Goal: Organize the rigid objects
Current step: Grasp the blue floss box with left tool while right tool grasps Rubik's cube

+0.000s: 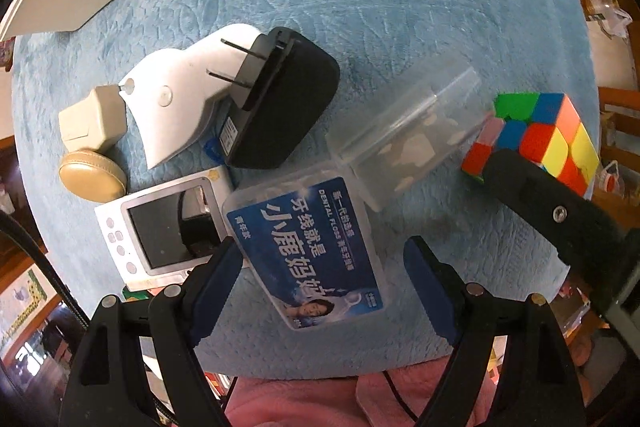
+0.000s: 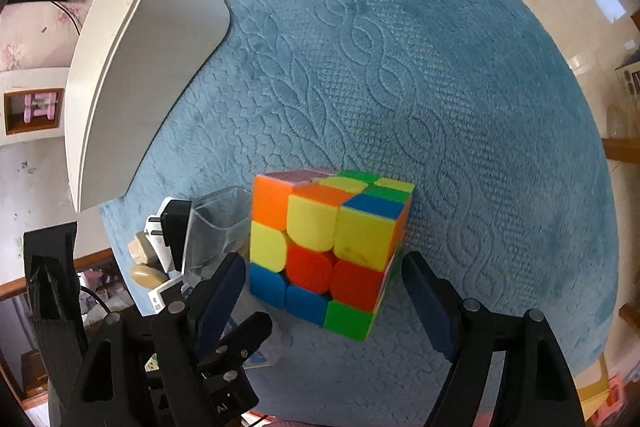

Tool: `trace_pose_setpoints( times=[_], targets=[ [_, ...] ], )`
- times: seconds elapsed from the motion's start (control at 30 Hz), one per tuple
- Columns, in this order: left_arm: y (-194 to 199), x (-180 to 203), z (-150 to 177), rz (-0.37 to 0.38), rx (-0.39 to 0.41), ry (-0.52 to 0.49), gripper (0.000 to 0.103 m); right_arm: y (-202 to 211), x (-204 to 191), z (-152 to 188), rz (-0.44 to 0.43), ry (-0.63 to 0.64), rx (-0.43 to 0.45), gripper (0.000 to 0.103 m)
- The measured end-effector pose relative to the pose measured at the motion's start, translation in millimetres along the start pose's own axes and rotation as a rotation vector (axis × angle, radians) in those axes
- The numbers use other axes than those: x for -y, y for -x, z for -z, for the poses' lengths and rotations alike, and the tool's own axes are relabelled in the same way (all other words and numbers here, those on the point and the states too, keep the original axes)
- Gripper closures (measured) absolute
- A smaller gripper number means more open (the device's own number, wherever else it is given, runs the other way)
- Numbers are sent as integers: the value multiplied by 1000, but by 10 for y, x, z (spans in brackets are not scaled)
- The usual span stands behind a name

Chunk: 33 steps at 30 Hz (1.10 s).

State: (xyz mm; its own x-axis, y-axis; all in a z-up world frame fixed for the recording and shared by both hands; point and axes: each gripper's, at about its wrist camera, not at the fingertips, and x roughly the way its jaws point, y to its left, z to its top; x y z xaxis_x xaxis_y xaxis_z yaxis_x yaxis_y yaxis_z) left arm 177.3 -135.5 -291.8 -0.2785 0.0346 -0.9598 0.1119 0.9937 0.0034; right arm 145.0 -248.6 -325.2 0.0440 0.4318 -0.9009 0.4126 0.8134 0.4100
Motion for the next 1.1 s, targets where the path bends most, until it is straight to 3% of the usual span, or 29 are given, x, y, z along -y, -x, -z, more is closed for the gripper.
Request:
trace_pose_setpoints(
  times=[0.07, 0.27, 0.57, 0.77, 0.87, 1.1],
  targets=[
    [-9, 24, -20, -7, -4, 11, 19, -9, 12, -31, 0, 2, -7, 30],
    [-126, 129, -217, 8, -46, 54, 19, 57, 129, -73, -26, 7, -26, 32],
    [-262, -58, -275, 7, -67, 109, 22, 241, 360, -106, -81, 3, -31, 39],
    [-276, -73, -275, -38, -60, 142, 35, 391, 551, -91, -105, -3, -13, 40],
    [-289, -101, -268, -40, -52, 147, 36, 426, 608, -64, -113, -12, -5, 40],
    [-344, -167, -125, 24, -71, 175, 37, 461, 726, 55, -113, -36, -6, 40]
  ],
)
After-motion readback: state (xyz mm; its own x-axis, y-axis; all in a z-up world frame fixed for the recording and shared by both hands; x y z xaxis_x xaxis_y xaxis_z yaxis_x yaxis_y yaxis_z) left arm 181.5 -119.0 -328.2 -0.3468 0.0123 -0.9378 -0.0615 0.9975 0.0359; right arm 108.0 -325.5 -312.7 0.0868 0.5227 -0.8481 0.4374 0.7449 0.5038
